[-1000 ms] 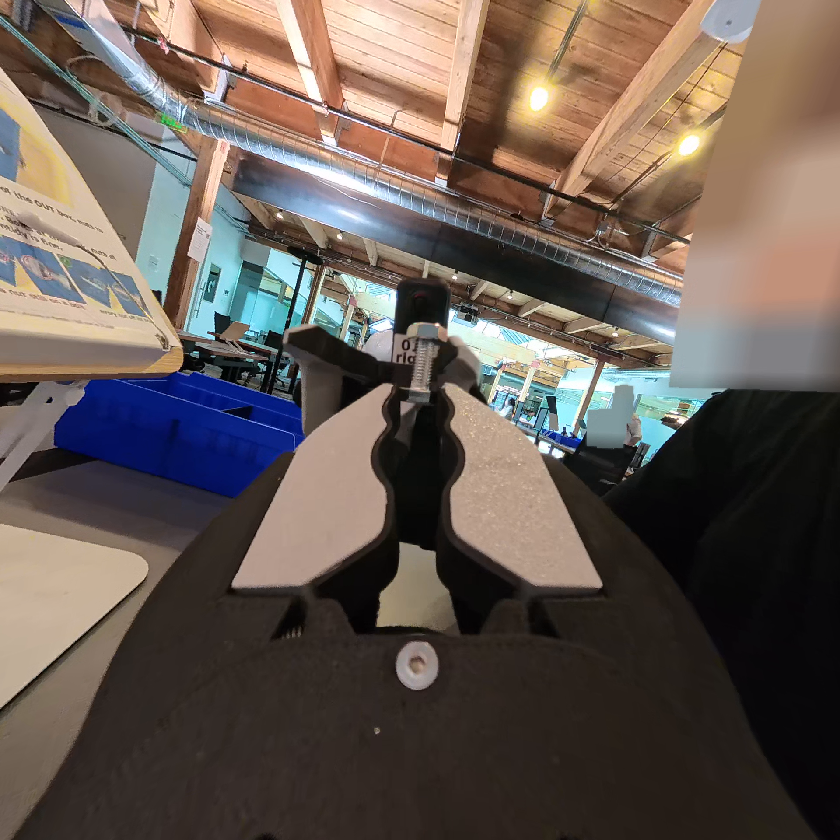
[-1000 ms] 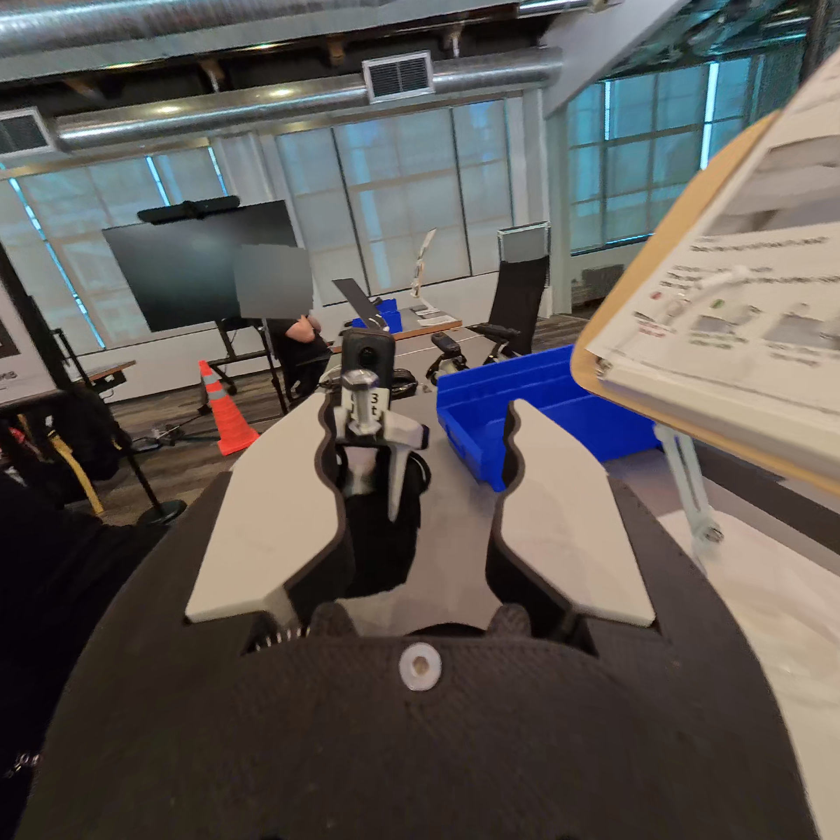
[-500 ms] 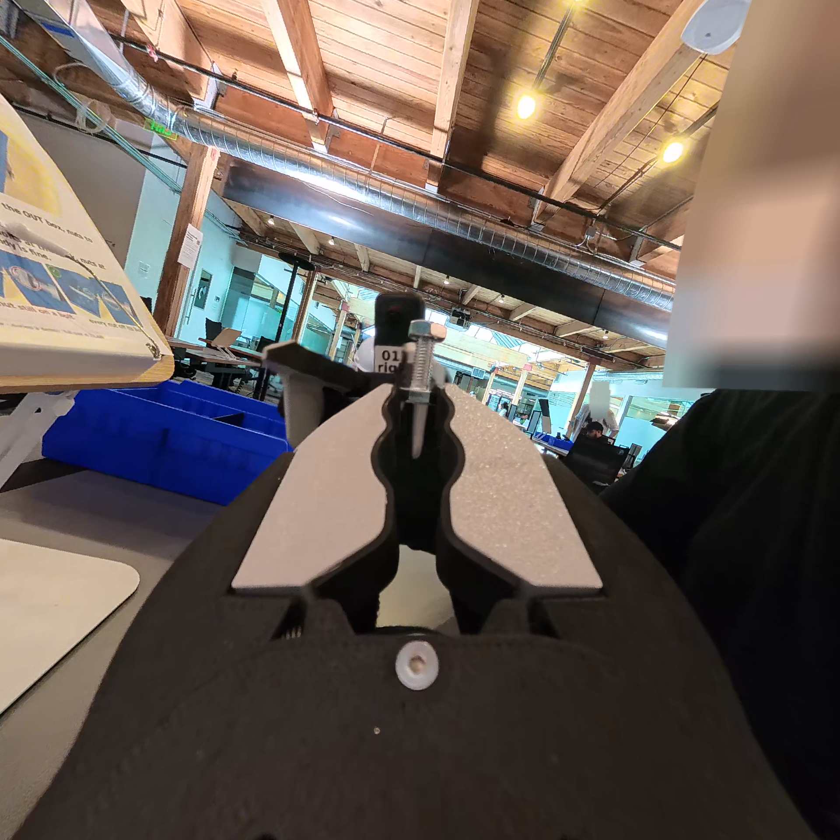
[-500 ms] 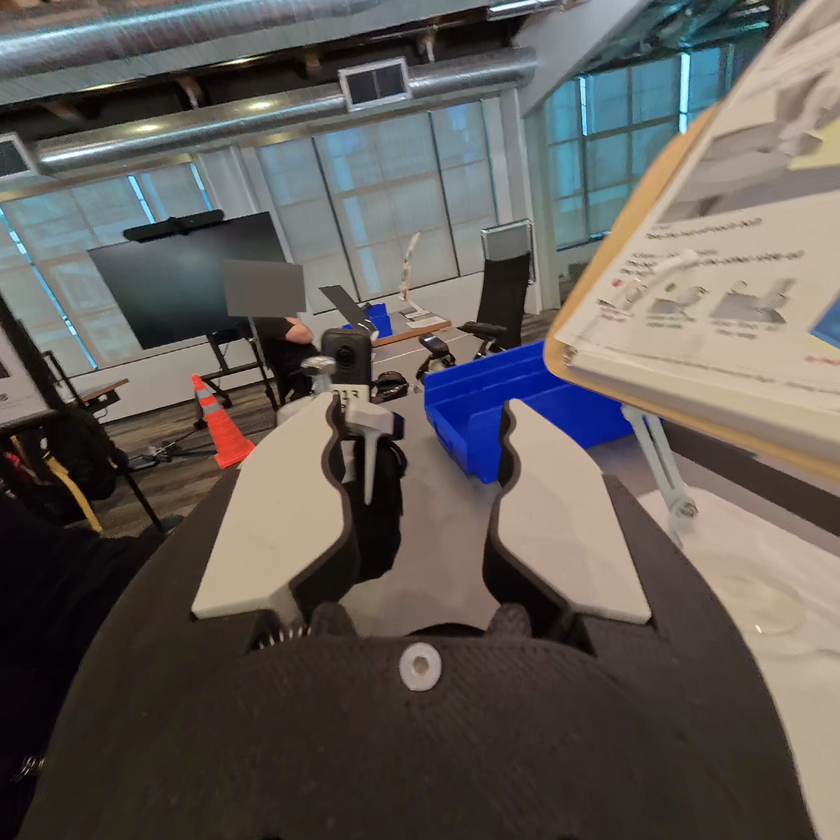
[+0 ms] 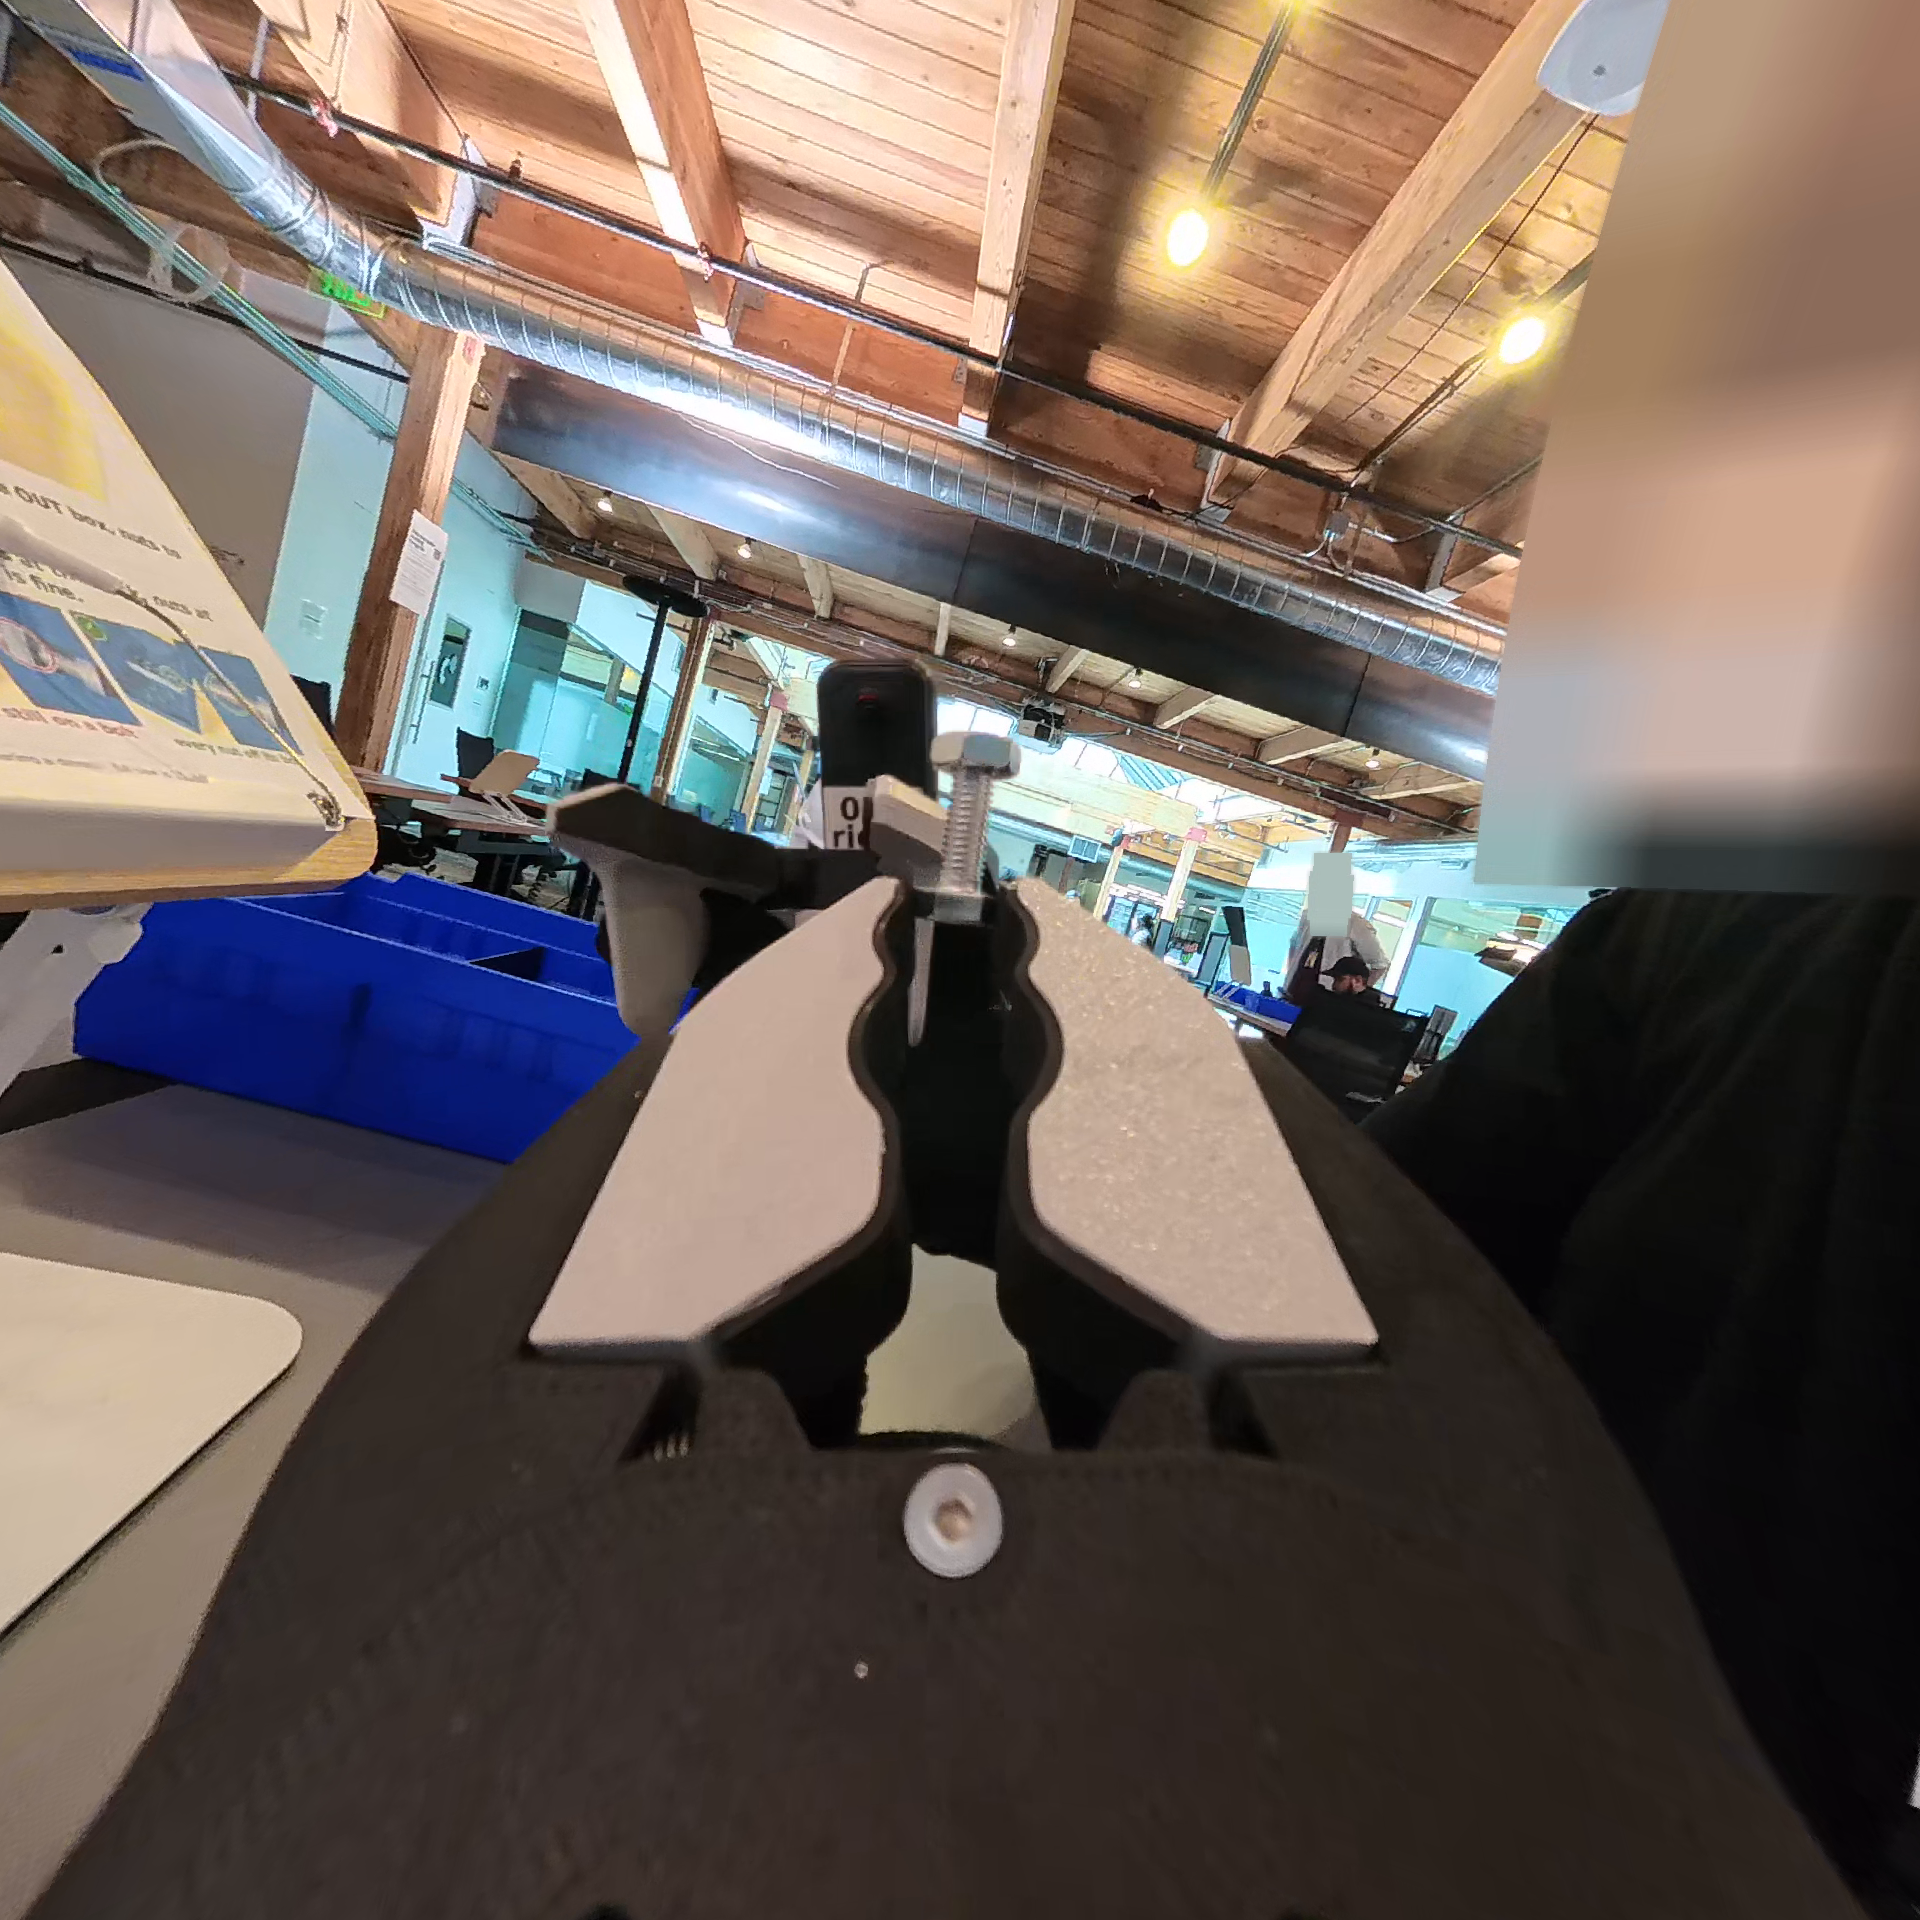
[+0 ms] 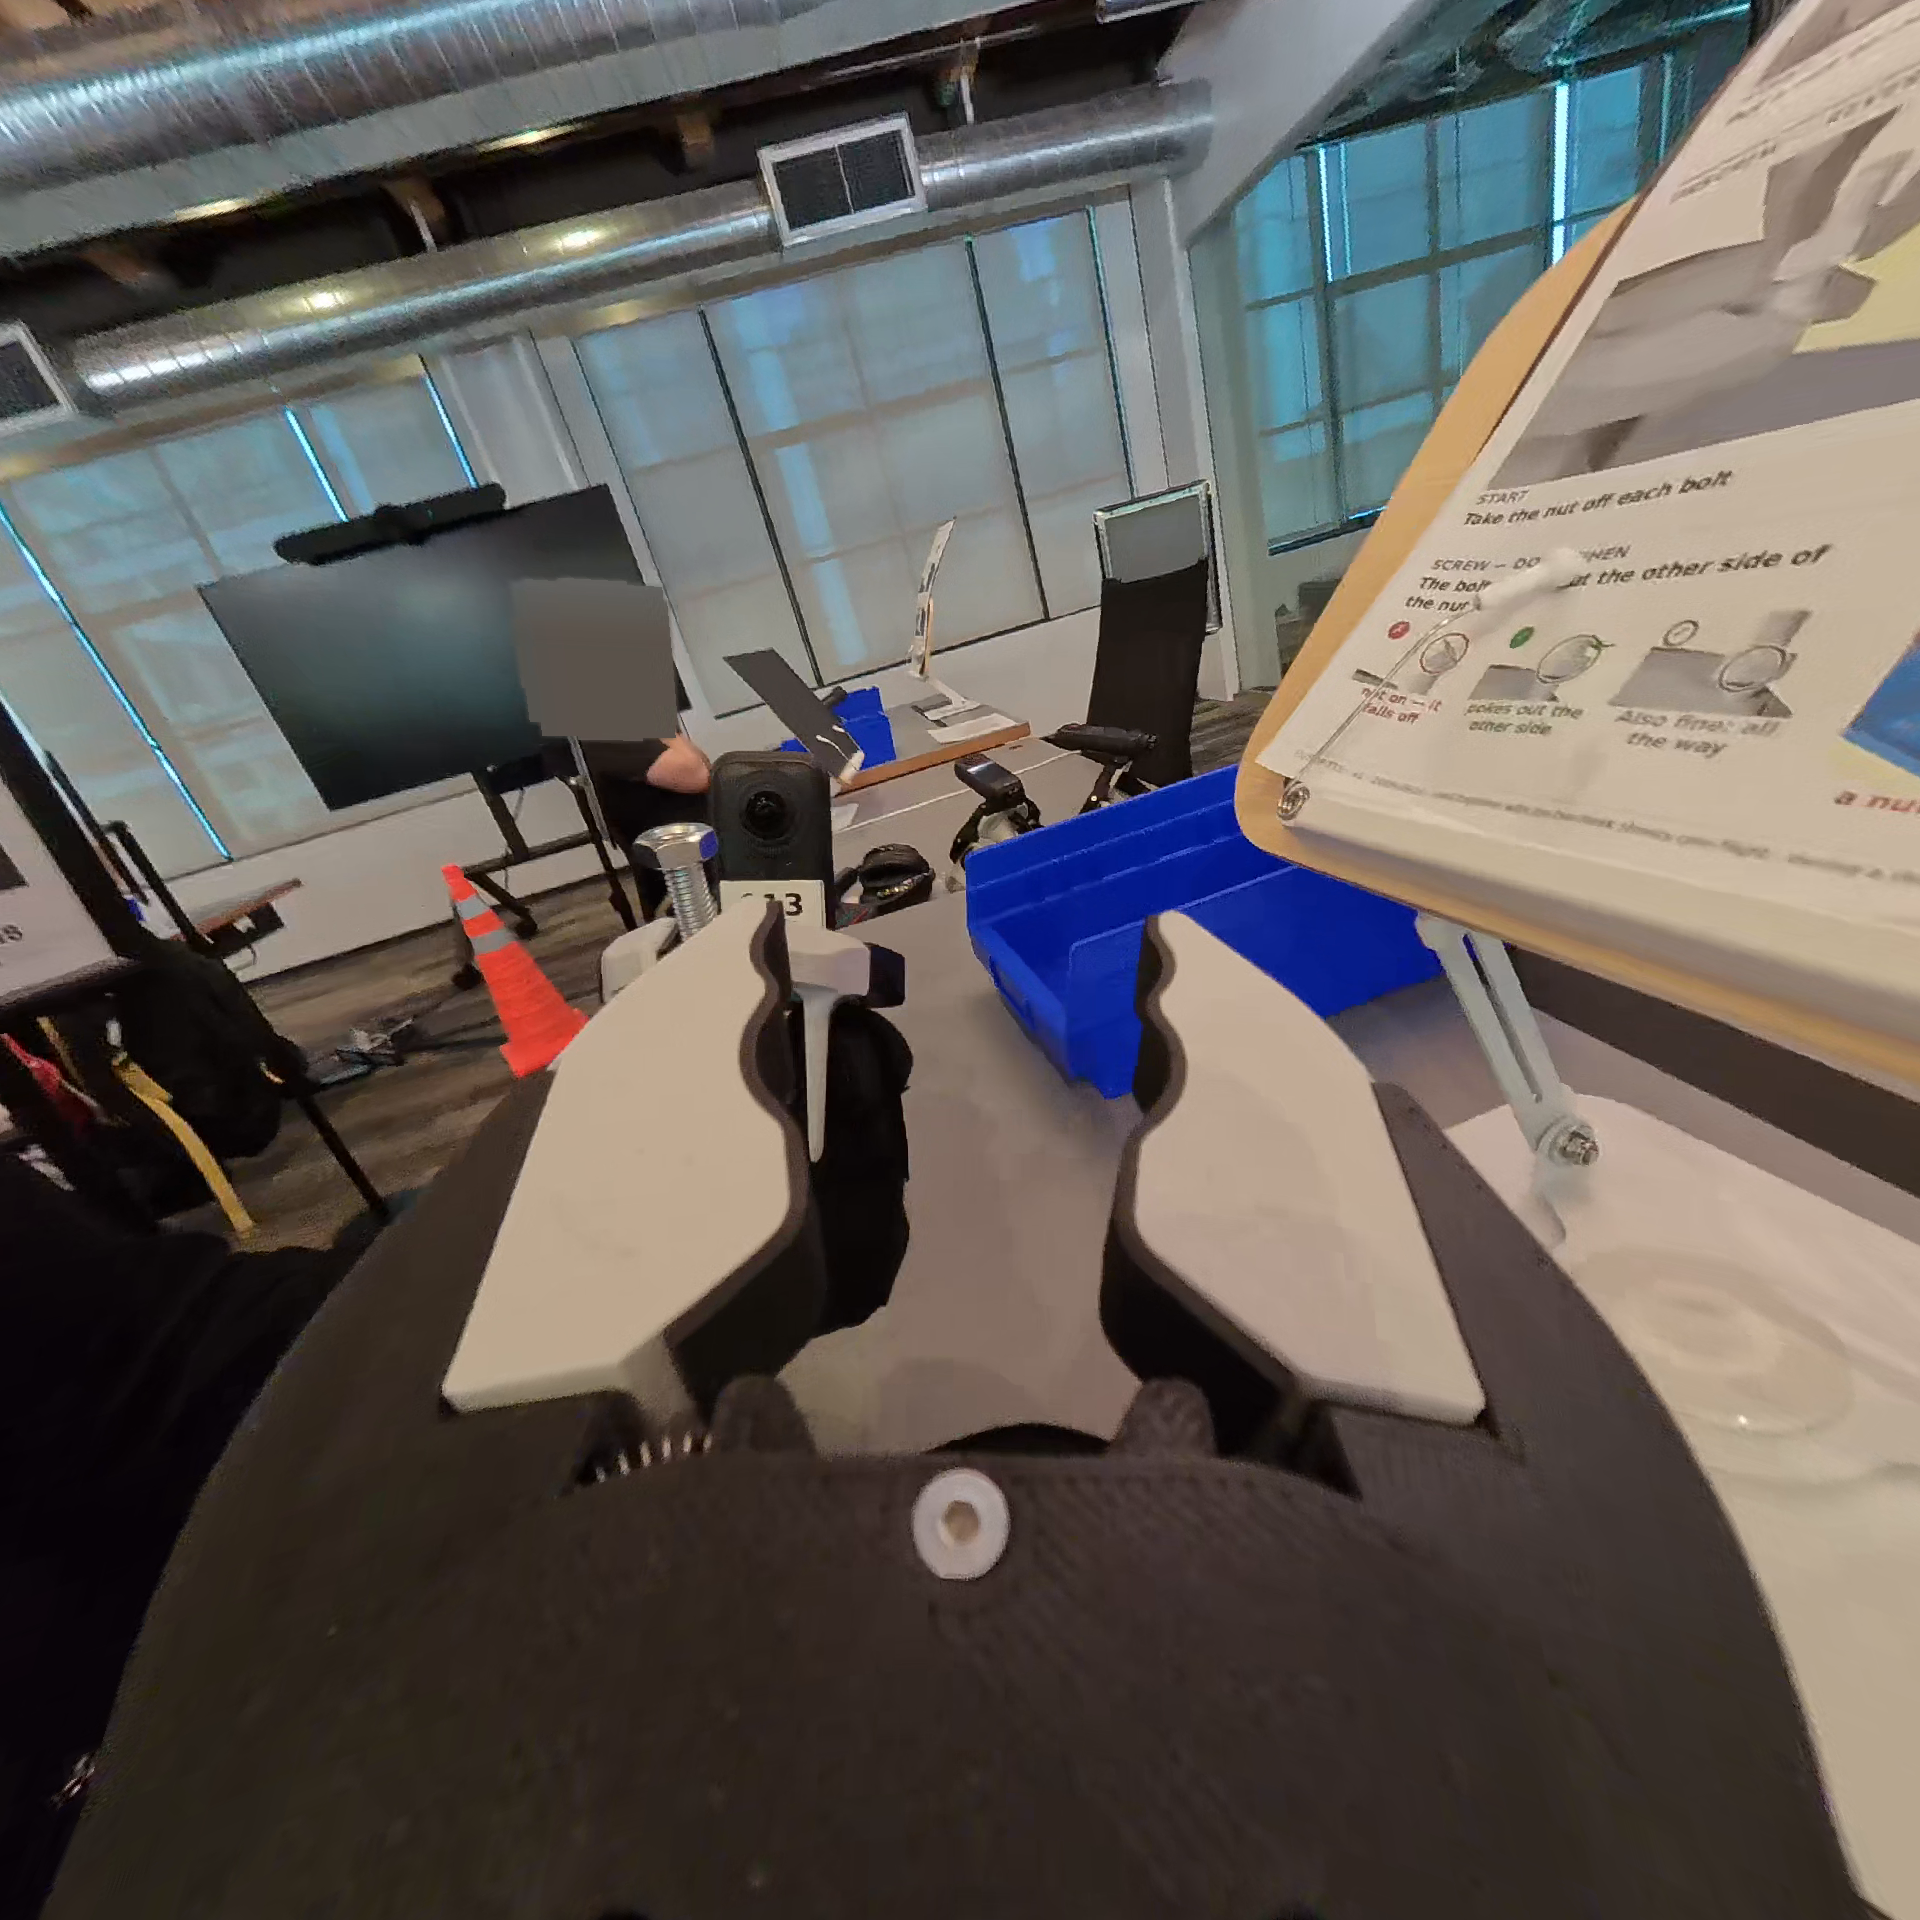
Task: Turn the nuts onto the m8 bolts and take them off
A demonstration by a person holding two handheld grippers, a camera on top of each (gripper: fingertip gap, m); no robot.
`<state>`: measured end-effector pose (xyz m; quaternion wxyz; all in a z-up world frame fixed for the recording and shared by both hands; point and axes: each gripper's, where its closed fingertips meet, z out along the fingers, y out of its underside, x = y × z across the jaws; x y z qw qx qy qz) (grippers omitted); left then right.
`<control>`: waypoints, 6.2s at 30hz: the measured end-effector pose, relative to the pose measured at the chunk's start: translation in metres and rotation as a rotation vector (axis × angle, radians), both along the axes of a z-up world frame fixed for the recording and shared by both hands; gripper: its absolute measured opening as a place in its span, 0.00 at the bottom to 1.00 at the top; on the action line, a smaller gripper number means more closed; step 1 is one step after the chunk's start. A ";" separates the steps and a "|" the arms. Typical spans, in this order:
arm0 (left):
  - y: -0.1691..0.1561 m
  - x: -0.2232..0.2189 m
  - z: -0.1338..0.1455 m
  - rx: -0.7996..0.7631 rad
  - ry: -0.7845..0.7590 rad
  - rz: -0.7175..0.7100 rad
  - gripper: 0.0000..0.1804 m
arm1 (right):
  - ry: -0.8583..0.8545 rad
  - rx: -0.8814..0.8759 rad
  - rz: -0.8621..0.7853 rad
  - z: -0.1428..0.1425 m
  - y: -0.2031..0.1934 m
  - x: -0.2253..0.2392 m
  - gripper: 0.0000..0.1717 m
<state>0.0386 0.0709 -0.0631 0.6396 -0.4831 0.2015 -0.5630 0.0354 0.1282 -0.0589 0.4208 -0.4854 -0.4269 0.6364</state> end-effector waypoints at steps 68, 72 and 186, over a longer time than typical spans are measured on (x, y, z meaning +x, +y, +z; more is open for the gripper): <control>0.040 -0.009 -0.043 0.204 1.161 0.887 0.08 | -0.392 -0.369 0.172 -0.031 -0.027 -0.003 0.14; 0.040 -0.007 -0.041 0.222 1.186 0.916 0.08 | -0.382 -0.352 0.161 -0.032 -0.024 -0.002 0.09; 0.044 -0.008 -0.050 -0.133 0.448 0.227 0.08 | -1.395 0.105 -0.457 -0.171 0.230 0.245 0.09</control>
